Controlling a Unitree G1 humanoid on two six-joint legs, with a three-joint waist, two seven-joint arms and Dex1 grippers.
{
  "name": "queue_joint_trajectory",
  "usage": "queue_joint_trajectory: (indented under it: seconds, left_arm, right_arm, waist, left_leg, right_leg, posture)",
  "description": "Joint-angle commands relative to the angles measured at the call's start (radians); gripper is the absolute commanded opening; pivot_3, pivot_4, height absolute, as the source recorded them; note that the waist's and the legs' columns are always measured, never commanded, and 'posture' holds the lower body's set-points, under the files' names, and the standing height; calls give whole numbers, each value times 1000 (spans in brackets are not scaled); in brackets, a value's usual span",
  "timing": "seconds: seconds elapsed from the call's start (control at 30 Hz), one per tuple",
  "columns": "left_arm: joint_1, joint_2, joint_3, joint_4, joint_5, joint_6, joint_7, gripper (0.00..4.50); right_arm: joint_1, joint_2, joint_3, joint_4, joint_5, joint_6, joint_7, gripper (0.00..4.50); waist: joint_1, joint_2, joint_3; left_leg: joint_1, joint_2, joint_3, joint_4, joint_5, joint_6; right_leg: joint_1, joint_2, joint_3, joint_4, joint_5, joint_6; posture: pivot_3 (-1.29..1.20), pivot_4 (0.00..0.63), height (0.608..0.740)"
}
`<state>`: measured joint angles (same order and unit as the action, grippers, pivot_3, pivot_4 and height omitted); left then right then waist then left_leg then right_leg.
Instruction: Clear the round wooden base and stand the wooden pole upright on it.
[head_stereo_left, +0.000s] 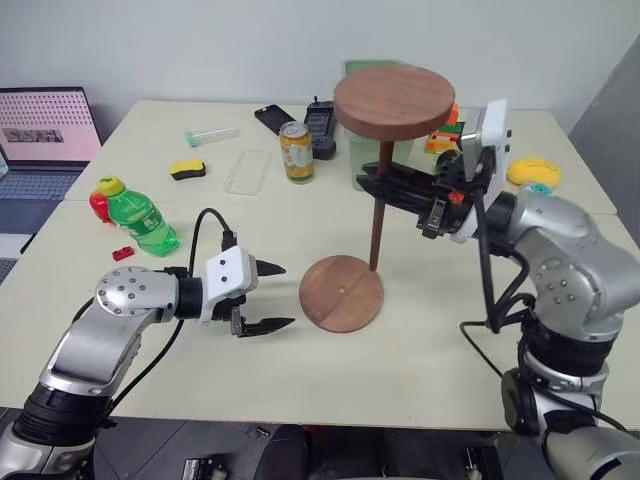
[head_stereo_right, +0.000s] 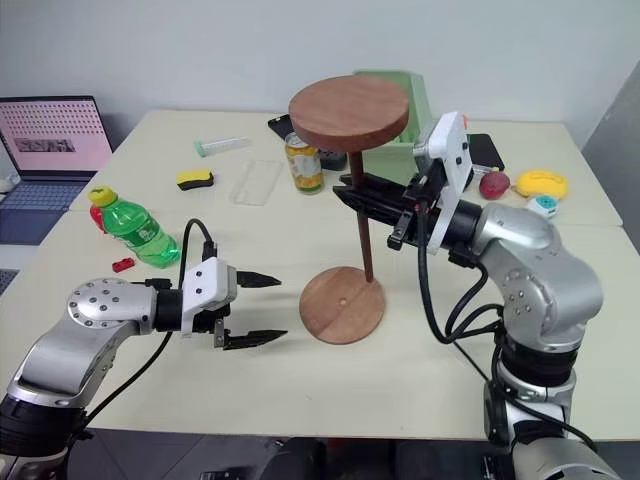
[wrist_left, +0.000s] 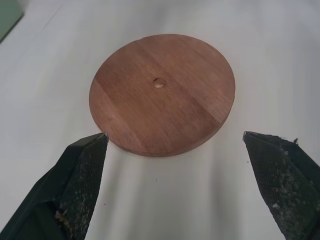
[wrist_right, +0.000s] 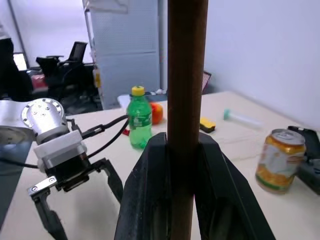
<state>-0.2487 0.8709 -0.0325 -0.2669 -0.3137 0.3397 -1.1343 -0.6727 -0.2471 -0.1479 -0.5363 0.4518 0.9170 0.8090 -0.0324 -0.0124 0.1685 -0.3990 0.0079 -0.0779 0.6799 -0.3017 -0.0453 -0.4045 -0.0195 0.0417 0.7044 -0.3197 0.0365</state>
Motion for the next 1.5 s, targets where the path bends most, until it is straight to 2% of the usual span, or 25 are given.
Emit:
queue_joint_trajectory:
  seconds: [0.03, 0.47, 1.5]
  left_arm:
    - [-31, 29, 11, 3, 6, -27, -29, 4500]
    - [-24, 52, 7, 10, 25, -52, -67, 4500]
    - [-31, 34, -17, 27, 34, -82, -59, 4500]
  right_arm:
    - [107, 52, 117, -22, -36, -193, -49, 251]
    - [171, 82, 271, 103, -73, -424, -108, 251]
    - [219, -5, 382, 182, -107, -530, -98, 251]
  waist:
    - [-3, -1, -1]
    - [-16, 1, 0]
    - [-16, 1, 0]
  left_leg:
    - [0, 0, 0, 0, 0, 0]
    - [1, 2, 0, 0, 0, -1]
    - [2, 2, -1, 0, 0, 0]
  right_leg:
    - [-1, 0, 0, 1, 0, 0]
    - [-1, 2, 0, 3, 0, 0]
    - [-1, 2, 0, 3, 0, 0]
  posture:
    - [0, 150, 740]
    - [0, 150, 740]
    - [0, 150, 740]
